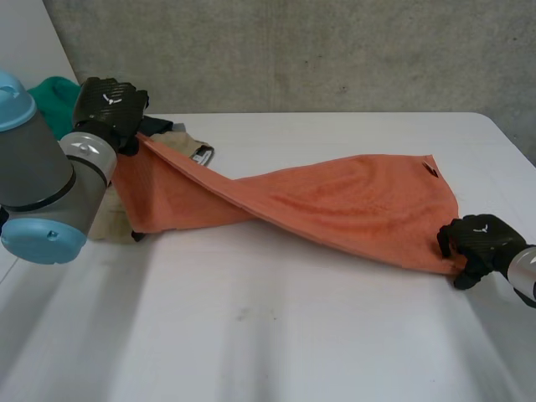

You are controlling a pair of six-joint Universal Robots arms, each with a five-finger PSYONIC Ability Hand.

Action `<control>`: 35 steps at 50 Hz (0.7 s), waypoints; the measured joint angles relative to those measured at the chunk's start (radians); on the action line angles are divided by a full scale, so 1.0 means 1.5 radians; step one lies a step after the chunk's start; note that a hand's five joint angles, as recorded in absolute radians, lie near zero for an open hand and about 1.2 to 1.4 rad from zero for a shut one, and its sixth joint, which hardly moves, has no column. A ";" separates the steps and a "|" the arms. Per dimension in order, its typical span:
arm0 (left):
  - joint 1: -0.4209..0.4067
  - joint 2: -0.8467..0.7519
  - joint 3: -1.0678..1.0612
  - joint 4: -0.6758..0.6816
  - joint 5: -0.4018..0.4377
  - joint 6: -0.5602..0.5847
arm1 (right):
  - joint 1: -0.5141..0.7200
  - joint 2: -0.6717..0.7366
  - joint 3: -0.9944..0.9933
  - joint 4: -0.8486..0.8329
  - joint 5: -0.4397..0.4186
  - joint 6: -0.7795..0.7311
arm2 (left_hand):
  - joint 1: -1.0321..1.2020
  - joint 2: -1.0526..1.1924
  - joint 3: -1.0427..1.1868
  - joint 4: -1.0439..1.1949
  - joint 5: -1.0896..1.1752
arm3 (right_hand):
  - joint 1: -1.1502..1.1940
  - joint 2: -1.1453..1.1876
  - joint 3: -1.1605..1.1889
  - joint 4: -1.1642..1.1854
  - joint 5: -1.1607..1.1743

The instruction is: Fold the laundry.

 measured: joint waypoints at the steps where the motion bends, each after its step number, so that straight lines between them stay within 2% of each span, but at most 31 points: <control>1: 0.000 0.000 0.000 0.000 0.000 0.000 | 0.003 0.003 -0.004 -0.001 0.003 0.001 | 0.000 0.000 0.000 0.000 0.000 | 0.000 0.000 0.000 0.000 0.000; 5: -0.001 0.002 -0.001 0.000 -0.001 0.000 | 0.012 0.009 -0.016 -0.002 0.013 0.005 | 0.000 0.000 0.000 0.000 0.000 | 0.177 0.189 0.189 0.191 0.197; 8: -0.002 0.004 -0.005 -0.002 -0.002 -0.001 | 0.014 0.009 -0.023 0.000 0.019 0.009 | 0.000 0.000 0.000 0.000 0.000 | 0.225 0.249 0.249 0.252 0.255; 16: -0.004 0.031 -0.051 -0.027 0.000 0.001 | 0.011 -0.023 -0.058 0.064 0.050 0.010 | 0.000 0.000 0.000 0.000 0.000 | 0.226 0.257 0.261 0.264 0.267; 17: -0.005 0.061 -0.084 -0.051 0.001 0.002 | 0.005 -0.061 -0.080 0.140 0.065 -0.009 | 0.000 0.000 0.000 0.000 0.000 | 0.226 0.257 0.261 0.265 0.267; 19: -0.005 0.092 -0.116 -0.076 0.004 0.003 | -0.006 -0.094 -0.095 0.209 0.073 -0.035 | 0.000 0.000 0.000 0.000 0.000 | 0.226 0.257 0.261 0.265 0.270; 20: -0.005 0.092 -0.116 -0.076 0.004 0.003 | -0.006 -0.094 -0.095 0.209 0.073 -0.035 | 0.000 0.000 0.000 0.000 0.000 | 0.226 0.257 0.261 0.265 0.270; 21: -0.005 0.126 -0.151 -0.105 0.006 0.006 | -0.029 -0.129 -0.105 0.282 0.078 -0.078 | 0.000 0.000 0.000 0.000 0.000 | 0.226 0.257 0.261 0.264 0.270; 25: -0.005 0.195 -0.229 -0.166 0.011 0.027 | -0.076 -0.178 -0.108 0.398 0.085 -0.172 | 0.000 0.000 0.000 0.000 0.000 | 0.226 0.257 0.261 0.265 0.271; 26: -0.006 0.220 -0.262 -0.191 0.013 0.045 | -0.097 -0.196 -0.103 0.445 0.089 -0.224 | 0.000 0.000 0.000 0.000 0.000 | 0.226 0.257 0.261 0.265 0.274; 30: -0.011 0.263 -0.341 -0.240 0.021 0.104 | -0.125 -0.213 -0.083 0.507 0.105 -0.321 | 0.000 0.000 0.000 0.000 0.000 | 0.226 0.257 0.261 0.265 0.274; 35: -0.021 0.247 -0.385 -0.247 0.029 0.156 | -0.129 -0.190 -0.070 0.504 0.133 -0.363 | 0.000 0.000 0.000 0.000 0.000 | 0.226 0.257 0.261 0.265 0.274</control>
